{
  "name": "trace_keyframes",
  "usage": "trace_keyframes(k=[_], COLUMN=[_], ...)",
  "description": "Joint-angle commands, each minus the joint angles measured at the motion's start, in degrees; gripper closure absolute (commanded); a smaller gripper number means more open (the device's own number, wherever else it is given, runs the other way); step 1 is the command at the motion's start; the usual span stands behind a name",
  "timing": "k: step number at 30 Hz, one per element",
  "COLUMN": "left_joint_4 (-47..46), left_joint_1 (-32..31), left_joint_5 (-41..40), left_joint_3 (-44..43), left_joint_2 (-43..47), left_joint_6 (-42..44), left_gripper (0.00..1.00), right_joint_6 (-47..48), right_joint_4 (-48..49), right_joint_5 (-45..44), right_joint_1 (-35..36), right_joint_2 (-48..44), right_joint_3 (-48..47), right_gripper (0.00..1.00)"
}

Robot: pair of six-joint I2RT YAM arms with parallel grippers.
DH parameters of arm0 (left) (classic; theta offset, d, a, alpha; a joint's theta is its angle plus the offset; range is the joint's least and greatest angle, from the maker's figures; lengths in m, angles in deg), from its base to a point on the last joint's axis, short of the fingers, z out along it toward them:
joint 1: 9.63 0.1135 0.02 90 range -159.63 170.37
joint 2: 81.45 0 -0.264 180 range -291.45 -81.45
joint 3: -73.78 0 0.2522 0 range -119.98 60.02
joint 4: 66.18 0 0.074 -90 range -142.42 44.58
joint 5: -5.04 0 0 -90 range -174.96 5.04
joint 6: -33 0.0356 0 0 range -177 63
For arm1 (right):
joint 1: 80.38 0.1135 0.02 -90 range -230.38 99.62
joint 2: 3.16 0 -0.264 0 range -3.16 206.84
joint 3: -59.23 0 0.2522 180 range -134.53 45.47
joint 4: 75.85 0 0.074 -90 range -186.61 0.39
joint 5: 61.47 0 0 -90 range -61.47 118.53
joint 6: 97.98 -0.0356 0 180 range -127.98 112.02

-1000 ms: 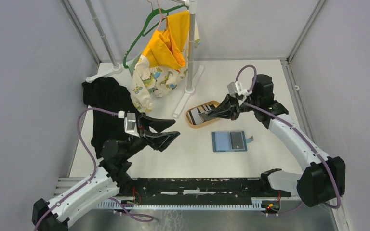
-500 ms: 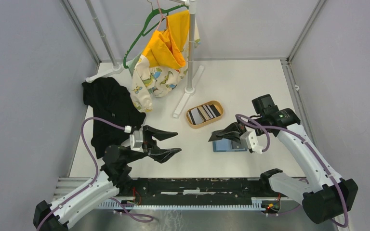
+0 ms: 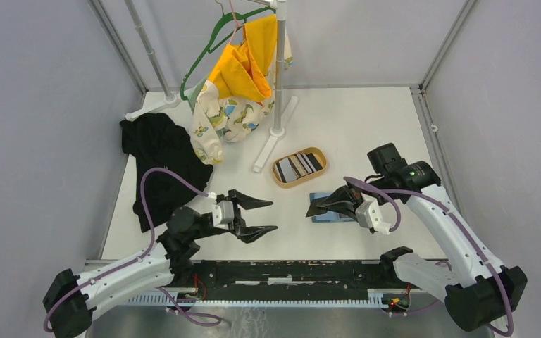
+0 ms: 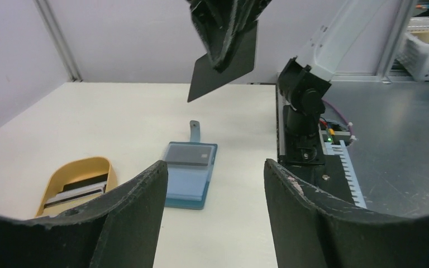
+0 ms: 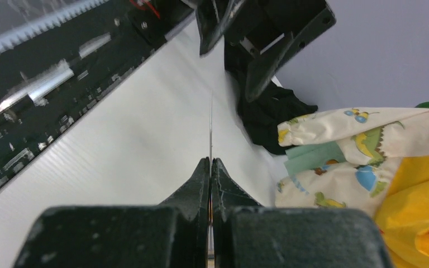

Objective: Put the credit cards into the card holder
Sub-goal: Pick up the credit card from the storage box.

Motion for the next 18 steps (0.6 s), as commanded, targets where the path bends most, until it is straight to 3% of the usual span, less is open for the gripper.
trace_keyframes(k=[1,4,5,6,7,9,13,18], left_joint_4=[-2.01,-8.00,-9.98,-11.82,-12.85,-12.53,-10.35,-16.41], left_joint_1=[-0.53,-0.41,-0.43,-0.38,-0.31,0.12,0.44,0.48], left_joint_5=[-8.59,-11.34,-12.38,-14.75,-17.68,-21.46,-20.05,-16.28], left_joint_3=[-4.45,-4.32,-4.29,-4.26,-4.39,-5.57,-10.10,-12.04], left_joint_2=[-4.68,-7.70,-8.42,-9.16,-9.71,-11.52,-18.51,-24.28], left_joint_6=[1.54,-3.75,-5.70,-8.46,-11.71,-17.86,-28.76,-31.35], left_gripper=[0.29,0.21,0.18,0.10,0.02,0.00,0.02,0.09], right_joint_6=[-15.95,-71.14,-92.42,-104.80,-110.37,-121.90,-134.47,-144.46], right_joint_4=[11.70,46.73,65.91,76.29,80.36,87.49,94.05,102.48], right_joint_5=[7.81,4.55,-1.63,-7.13,-7.94,-7.40,-6.33,-2.58], right_joint_1=[0.17,0.10,0.04,-0.70,-2.15,-4.27,-5.72,-5.28], right_joint_2=[1.85,0.71,-0.59,-1.33,-1.36,-0.76,0.99,5.26], right_joint_3=[-2.82,2.06,6.50,9.70,11.32,13.08,14.55,17.11], right_gripper=[1.00,1.00,1.00,1.00,1.00,1.00,1.00,1.00])
